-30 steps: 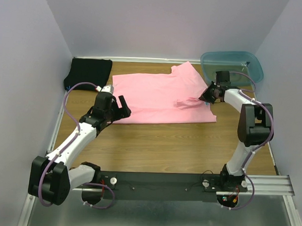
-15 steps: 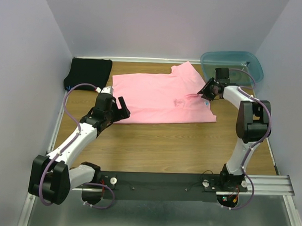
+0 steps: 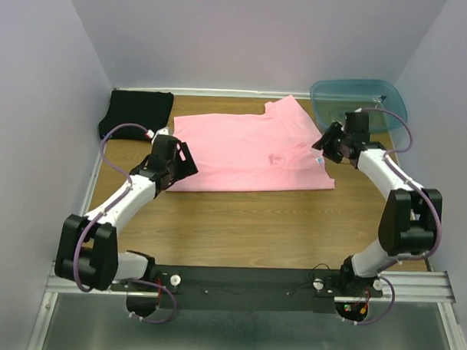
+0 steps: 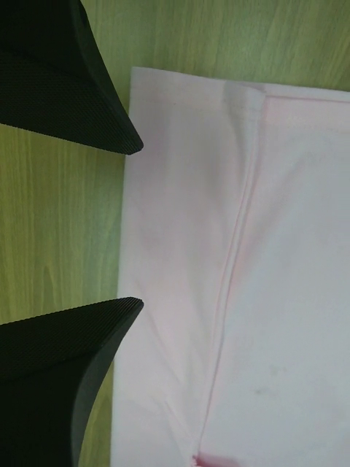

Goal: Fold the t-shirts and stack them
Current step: Fold the tshirt

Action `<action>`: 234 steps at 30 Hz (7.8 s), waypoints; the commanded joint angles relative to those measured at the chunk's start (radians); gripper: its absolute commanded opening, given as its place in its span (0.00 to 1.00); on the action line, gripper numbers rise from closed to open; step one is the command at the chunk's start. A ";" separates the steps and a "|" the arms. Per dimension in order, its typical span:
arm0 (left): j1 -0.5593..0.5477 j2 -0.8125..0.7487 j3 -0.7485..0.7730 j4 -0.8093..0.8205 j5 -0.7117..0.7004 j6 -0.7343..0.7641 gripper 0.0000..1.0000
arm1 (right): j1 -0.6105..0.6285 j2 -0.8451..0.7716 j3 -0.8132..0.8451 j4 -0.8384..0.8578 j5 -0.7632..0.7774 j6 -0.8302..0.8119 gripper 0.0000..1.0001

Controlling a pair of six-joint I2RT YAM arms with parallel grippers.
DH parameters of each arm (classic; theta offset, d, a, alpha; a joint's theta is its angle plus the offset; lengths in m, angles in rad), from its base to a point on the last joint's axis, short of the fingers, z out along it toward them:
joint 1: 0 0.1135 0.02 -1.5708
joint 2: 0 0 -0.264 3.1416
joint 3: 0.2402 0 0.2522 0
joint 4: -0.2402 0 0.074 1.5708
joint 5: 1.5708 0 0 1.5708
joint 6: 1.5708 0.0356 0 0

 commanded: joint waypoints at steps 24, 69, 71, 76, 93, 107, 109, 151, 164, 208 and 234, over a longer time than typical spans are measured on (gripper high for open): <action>0.195 0.293 -0.014 -0.021 0.019 -0.051 0.58 | -0.159 -0.028 -0.378 0.000 -0.027 -0.013 0.38; 0.206 0.447 0.309 0.011 0.162 0.009 0.75 | -0.120 0.015 -0.153 0.001 -0.240 -0.069 0.56; 0.207 0.481 0.294 0.002 0.151 -0.006 0.75 | -0.121 0.055 -0.139 0.010 -0.208 -0.079 0.55; 0.206 0.455 0.147 -0.001 0.128 -0.071 0.75 | -0.127 0.083 -0.177 0.007 -0.147 -0.081 0.55; 0.206 0.101 0.117 -0.010 -0.065 0.061 0.83 | -0.146 -0.141 -0.202 -0.060 -0.113 -0.108 0.55; 0.207 0.469 0.368 0.085 -0.156 0.331 0.71 | -0.135 -0.015 -0.042 -0.054 -0.062 -0.233 0.55; 0.209 0.478 0.362 0.083 -0.145 0.330 0.71 | -0.135 -0.009 -0.044 -0.052 -0.055 -0.222 0.55; 0.206 0.656 0.359 0.103 -0.059 0.334 0.35 | -0.064 0.247 0.108 0.050 -0.061 -0.343 0.54; 0.184 0.664 0.371 0.094 -0.090 0.350 0.31 | 0.034 0.368 0.186 0.049 0.043 -0.447 0.53; 0.186 0.598 0.403 0.059 -0.132 0.359 0.00 | 0.061 0.385 0.257 -0.014 0.133 -0.501 0.01; 0.203 0.366 0.299 -0.067 -0.195 0.262 0.00 | 0.042 0.131 0.105 -0.051 0.151 -0.458 0.01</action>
